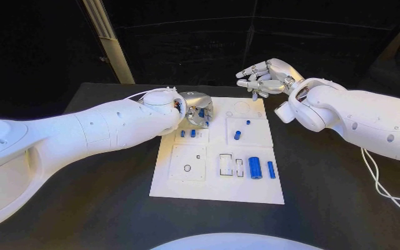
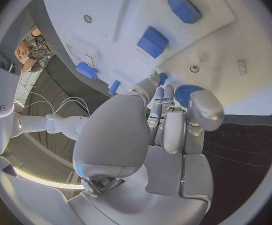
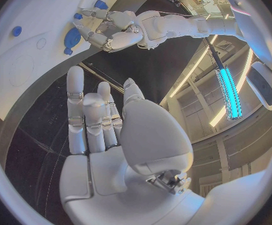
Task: Assemble the parts on the task board
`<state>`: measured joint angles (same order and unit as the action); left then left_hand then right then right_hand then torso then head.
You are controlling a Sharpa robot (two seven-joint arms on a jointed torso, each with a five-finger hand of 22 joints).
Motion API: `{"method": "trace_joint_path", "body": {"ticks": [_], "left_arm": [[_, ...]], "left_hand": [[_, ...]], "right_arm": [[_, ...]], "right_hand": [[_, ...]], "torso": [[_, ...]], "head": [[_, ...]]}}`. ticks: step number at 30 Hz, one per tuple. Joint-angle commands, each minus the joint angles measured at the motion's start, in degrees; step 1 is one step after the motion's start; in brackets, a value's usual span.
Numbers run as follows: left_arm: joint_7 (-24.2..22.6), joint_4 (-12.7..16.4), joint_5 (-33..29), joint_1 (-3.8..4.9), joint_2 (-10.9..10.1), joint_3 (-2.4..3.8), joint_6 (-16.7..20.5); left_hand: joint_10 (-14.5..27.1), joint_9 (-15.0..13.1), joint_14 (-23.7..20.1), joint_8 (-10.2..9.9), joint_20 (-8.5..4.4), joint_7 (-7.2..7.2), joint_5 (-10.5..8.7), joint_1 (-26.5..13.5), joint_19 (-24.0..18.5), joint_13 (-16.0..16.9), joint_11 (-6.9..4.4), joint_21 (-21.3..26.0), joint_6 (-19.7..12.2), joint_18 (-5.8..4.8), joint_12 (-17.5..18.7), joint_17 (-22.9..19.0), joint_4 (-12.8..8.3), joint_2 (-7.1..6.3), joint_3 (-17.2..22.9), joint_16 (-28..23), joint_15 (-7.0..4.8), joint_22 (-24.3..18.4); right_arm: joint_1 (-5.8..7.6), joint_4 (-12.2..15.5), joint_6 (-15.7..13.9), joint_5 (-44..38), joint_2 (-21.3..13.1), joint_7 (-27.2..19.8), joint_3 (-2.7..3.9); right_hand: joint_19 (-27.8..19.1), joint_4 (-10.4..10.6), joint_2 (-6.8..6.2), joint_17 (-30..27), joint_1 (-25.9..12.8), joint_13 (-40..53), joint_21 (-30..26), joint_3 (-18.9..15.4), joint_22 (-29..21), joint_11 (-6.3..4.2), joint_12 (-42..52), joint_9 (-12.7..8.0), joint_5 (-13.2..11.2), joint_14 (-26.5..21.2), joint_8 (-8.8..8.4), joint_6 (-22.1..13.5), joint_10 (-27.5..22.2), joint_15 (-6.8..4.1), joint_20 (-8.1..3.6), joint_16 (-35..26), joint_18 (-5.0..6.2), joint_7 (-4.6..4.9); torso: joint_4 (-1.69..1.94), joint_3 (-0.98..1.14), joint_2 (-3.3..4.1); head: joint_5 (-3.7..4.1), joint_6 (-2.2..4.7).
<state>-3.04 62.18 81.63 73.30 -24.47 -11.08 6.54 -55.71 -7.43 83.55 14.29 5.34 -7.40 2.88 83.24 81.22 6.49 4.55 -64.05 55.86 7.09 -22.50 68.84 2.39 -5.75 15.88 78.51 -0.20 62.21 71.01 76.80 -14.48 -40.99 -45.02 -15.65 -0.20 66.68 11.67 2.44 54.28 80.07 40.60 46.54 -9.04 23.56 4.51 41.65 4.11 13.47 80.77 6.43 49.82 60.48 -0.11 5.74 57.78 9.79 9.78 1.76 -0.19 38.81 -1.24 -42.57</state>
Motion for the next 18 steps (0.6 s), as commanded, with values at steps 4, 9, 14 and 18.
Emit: {"method": "trace_joint_path", "body": {"ticks": [4,9,14,18], "left_arm": [[0.2,-0.9,0.9,-0.07,0.8,0.05,-1.9],[0.6,-1.4,0.9,-0.2,1.3,0.05,-2.6],[1.7,-1.8,1.4,-0.33,1.6,0.05,-3.8],[2.1,-1.8,1.8,-0.43,1.7,0.05,-4.5]], "left_hand": [[-1.0,0.3,1.5,-0.6,-0.08,0.03,-0.06,-0.1,0.3,-0.6,-0.1,-0.3,0.9,-0.99,0.8,-0.2,-0.2,0.42,1.4,0.2,-0.17,0.2],[-1.0,0.3,1.5,-0.6,-0.08,0.03,-0.06,-0.1,0.3,-0.6,-0.1,-0.3,0.9,-0.99,0.8,-0.2,-0.2,0.42,1.4,0.2,-0.17,0.2],[-2.1,0.9,1.5,-1.4,-0.07,-0.02,-0.07,-0.8,0.2,-1.5,-0.1,-0.6,1.5,-1.03,2.1,-0.3,-0.4,-0.18,3.2,0.4,-0.16,0.7],[-2.6,1.0,1.5,-1.6,-0.09,0.06,-0.07,-0.9,0.2,-1.7,-0.18,-0.8,1.8,-1.04,2.3,-0.3,-0.5,-0.22,3.8,0.5,-0.21,0.9]], "right_arm": [[0.1,0.0,0.4,0.0,0.1,-0.6,0.03],[0.1,0.0,0.5,0.0,0.2,-0.6,0.03],[0.1,0.0,0.4,0.0,0.1,-0.5,0.03],[0.1,0.0,0.5,0.0,0.1,-0.5,0.03]], "right_hand": [[0.3,-0.2,0.38,0.1,0.1,-0.1,-0.2,0.0,-0.1,0.11,0.2,0.0,0.2,0.0,0.13,-0.6,-0.4,0.04,0.09,-0.1,0.77,0.0],[0.3,-0.2,0.38,0.1,0.1,-0.1,-0.2,0.0,-0.1,0.11,0.2,0.0,0.2,0.0,0.13,-0.6,-0.4,0.04,0.09,-0.1,0.77,0.0],[0.3,-0.2,0.47,0.1,0.3,-0.1,-0.3,0.0,-0.1,0.11,0.2,0.0,0.3,0.0,0.14,-0.6,-0.4,0.03,0.08,-0.1,0.78,0.0],[0.3,-0.2,0.47,0.1,0.3,-0.1,-0.3,0.0,-0.1,0.11,0.2,0.0,0.3,0.0,0.14,-0.6,-0.4,0.03,0.08,-0.1,0.78,0.0]], "torso": [[-0.03,-0.01,-0.01],[-0.01,-0.01,0.0],[0.06,-0.02,-0.03],[0.03,0.0,-0.02]], "head": [[-0.08,0.01],[-0.03,-0.06],[0.03,-0.06],[0.11,-0.05]]}}
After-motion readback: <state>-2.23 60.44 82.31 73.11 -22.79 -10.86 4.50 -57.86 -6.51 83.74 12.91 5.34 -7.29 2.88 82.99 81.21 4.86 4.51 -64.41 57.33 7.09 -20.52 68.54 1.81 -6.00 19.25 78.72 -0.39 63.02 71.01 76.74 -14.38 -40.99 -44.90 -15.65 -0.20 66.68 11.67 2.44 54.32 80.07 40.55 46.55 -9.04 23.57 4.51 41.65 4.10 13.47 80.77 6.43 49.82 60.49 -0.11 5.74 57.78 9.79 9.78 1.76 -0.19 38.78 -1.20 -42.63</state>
